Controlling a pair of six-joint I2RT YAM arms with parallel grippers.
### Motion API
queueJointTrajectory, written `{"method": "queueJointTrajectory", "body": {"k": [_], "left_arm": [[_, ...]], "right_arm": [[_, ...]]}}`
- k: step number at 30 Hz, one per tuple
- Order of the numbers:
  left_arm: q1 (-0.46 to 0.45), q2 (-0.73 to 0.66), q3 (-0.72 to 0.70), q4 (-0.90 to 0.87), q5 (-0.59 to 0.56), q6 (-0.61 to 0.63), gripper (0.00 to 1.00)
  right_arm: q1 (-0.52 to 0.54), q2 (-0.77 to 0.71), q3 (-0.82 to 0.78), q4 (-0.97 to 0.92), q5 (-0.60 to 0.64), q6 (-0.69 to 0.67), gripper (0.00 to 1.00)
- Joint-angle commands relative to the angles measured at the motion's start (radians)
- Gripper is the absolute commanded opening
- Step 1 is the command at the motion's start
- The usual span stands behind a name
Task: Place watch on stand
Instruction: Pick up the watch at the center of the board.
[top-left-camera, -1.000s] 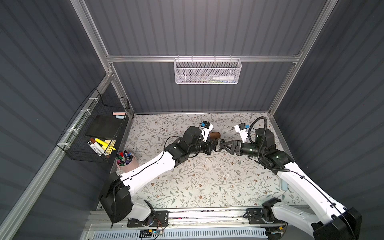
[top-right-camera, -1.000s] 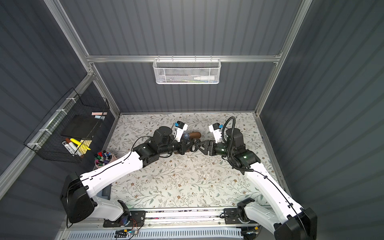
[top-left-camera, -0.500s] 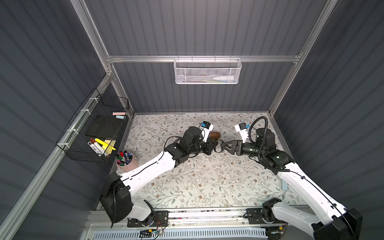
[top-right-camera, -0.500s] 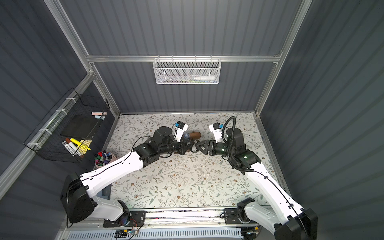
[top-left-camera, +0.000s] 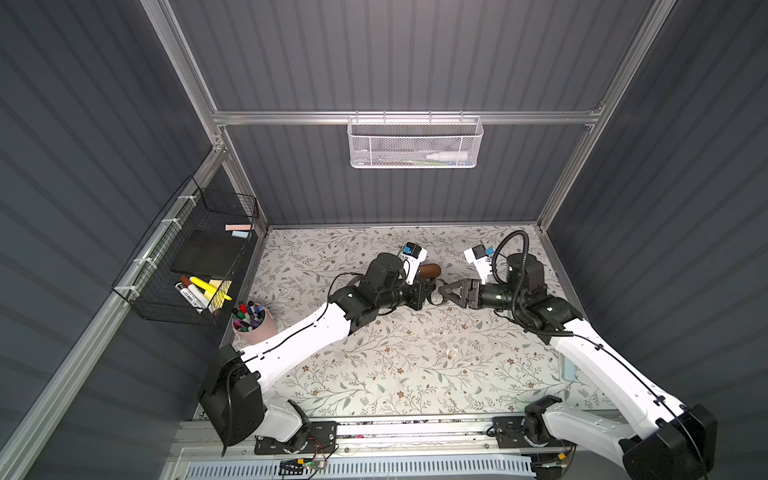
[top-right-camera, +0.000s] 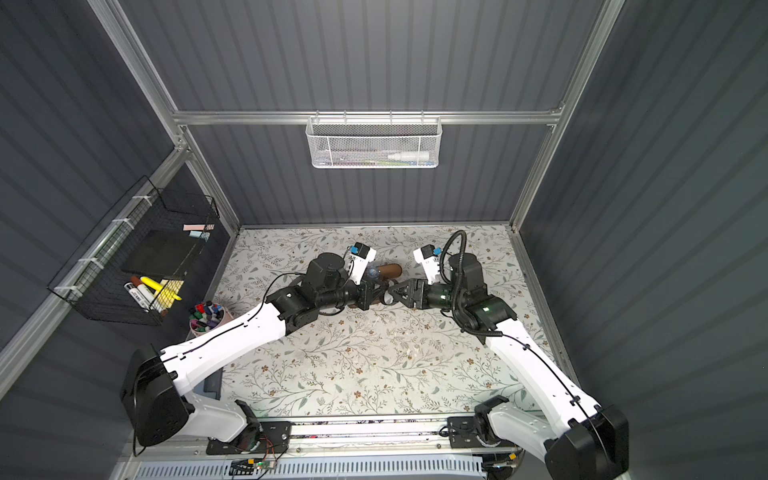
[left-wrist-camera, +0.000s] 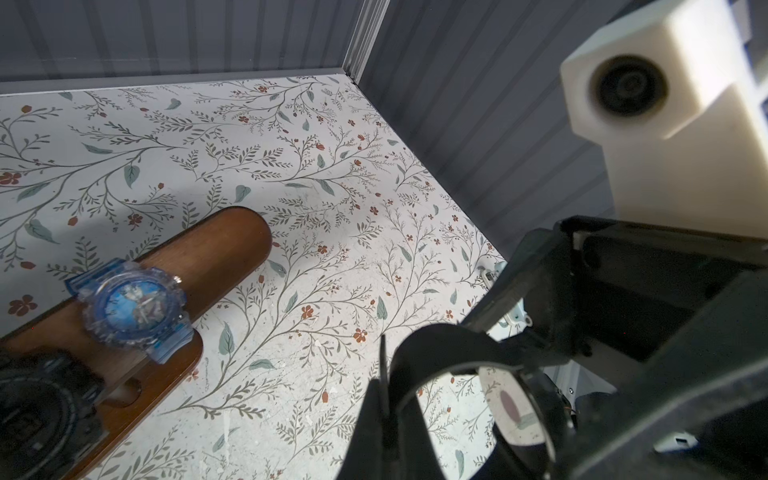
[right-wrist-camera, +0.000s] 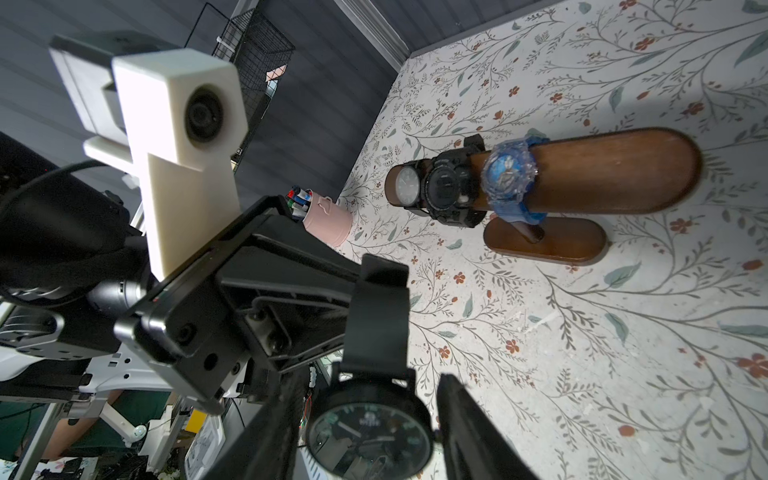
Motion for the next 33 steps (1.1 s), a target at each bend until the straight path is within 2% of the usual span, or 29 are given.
{"method": "queueJointTrajectory", "body": {"k": [1, 5, 12, 14, 17, 22, 24, 30, 33], "left_arm": [[0.008, 0.005, -0.007, 0.000, 0.001, 0.024, 0.00], [0.008, 0.008, -0.007, 0.000, -0.005, 0.025, 0.01], [0.018, 0.002, -0.002, -0.009, -0.012, 0.028, 0.07], [0.029, -0.005, -0.004, -0.013, -0.015, 0.031, 0.20], [0.071, -0.028, -0.016, -0.019, -0.013, 0.039, 0.35], [0.187, -0.094, -0.040, -0.063, -0.025, 0.069, 0.53], [0.237, -0.114, -0.039, -0.107, -0.043, 0.092, 0.55], [0.423, -0.133, -0.040, -0.189, 0.011, 0.100, 0.53], [0.476, -0.118, -0.040, -0.226, 0.017, 0.107, 0.52]], "right_arm": [[-0.002, -0.005, 0.010, 0.004, -0.016, 0.002, 0.53], [-0.003, -0.004, 0.009, -0.001, -0.010, 0.000, 0.40], [-0.002, 0.003, 0.015, -0.037, 0.055, -0.007, 0.37], [-0.002, 0.001, 0.020, -0.060, 0.098, -0.015, 0.36], [-0.003, 0.002, 0.050, -0.113, 0.160, -0.057, 0.36], [-0.004, 0.023, 0.133, -0.218, 0.259, -0.148, 0.35], [-0.004, 0.037, 0.169, -0.258, 0.315, -0.196, 0.35], [-0.003, 0.076, 0.241, -0.323, 0.515, -0.303, 0.33], [-0.003, 0.110, 0.270, -0.325, 0.570, -0.337, 0.33]]}}
